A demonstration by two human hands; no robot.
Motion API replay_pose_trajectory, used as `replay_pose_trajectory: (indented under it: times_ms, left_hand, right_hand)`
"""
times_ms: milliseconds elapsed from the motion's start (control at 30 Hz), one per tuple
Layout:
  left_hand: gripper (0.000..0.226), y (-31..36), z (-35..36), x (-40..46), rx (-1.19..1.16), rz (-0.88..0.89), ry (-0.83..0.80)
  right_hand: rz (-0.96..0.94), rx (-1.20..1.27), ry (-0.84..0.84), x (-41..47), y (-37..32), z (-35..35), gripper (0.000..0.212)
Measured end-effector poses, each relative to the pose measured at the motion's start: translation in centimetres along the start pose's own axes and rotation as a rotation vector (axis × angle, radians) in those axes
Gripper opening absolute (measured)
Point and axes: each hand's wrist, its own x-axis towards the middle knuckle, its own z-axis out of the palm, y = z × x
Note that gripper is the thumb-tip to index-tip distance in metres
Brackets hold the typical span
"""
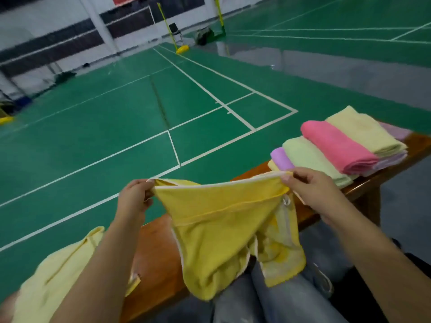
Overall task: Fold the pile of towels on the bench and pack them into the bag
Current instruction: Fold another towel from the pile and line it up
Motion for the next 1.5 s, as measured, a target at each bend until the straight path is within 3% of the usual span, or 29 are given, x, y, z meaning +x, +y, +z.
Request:
replay_pose_trajectory:
  times_ms: [200, 300, 433, 600, 900, 1067, 1167, 1300, 1433, 1500]
  left_hand:
    - [0.024, 9.0, -4.6, -2.8, -0.406, 0.348, 0.097]
    - [0.024, 9.2, -6.7, -3.8, -0.376, 0.507, 0.144]
    - [0.025, 7.0, -8.2, -4.2, -0.261, 0.418, 0.156]
    - [0.024, 9.1, -8.0, -5.4, -0.35, 0.482, 0.161]
    - [0.021, 9.8, -8.3, -5.8, -0.237, 0.472, 0.171]
    - [0.02, 8.4, -8.7, -4.9, 0.03, 0.376, 0.088]
    - [0.01, 7.8, -8.9, -5.3, -0.016, 0.374, -0.091]
    - [0.027, 7.1, -9.5, -5.6, -0.03, 0.287, -0.31]
    - [0.017, 6.3, -9.5, -5.5, 0.32, 0.336, -0.251]
    - [0.007, 6.2, -9.5, -5.4, 0.32, 0.373, -0.228]
  right_hand:
    - [-0.338, 0.036, 0.133, 5.1, -10.5, 1.8, 0.009]
    - [-0.38, 0.086, 0.121, 5.8, -11.7, 2.7, 0.008]
    - [-0.239, 0.078, 0.031, 6.5, -8.7, 4.1, 0.024]
    - [-0.197, 0.222, 0.004, 6.5, -9.9, 5.0, 0.014]
    - [-0.189, 0.33, -0.071, 6.5, -12.1, 3.7, 0.007]
    - [-0.184, 0.293, -0.073, 6.8, -12.4, 3.3, 0.008]
    - [-0.141, 0.362, -0.044, 7.0, -12.1, 3.2, 0.009]
    - [-0.094, 0.433, -0.022, 7.4, -11.8, 3.0, 0.009]
    - [-0.104, 0.438, -0.048, 7.5, -11.8, 3.0, 0.009]
    - [-0.101, 0.444, -0.037, 7.6, -12.0, 3.0, 0.009]
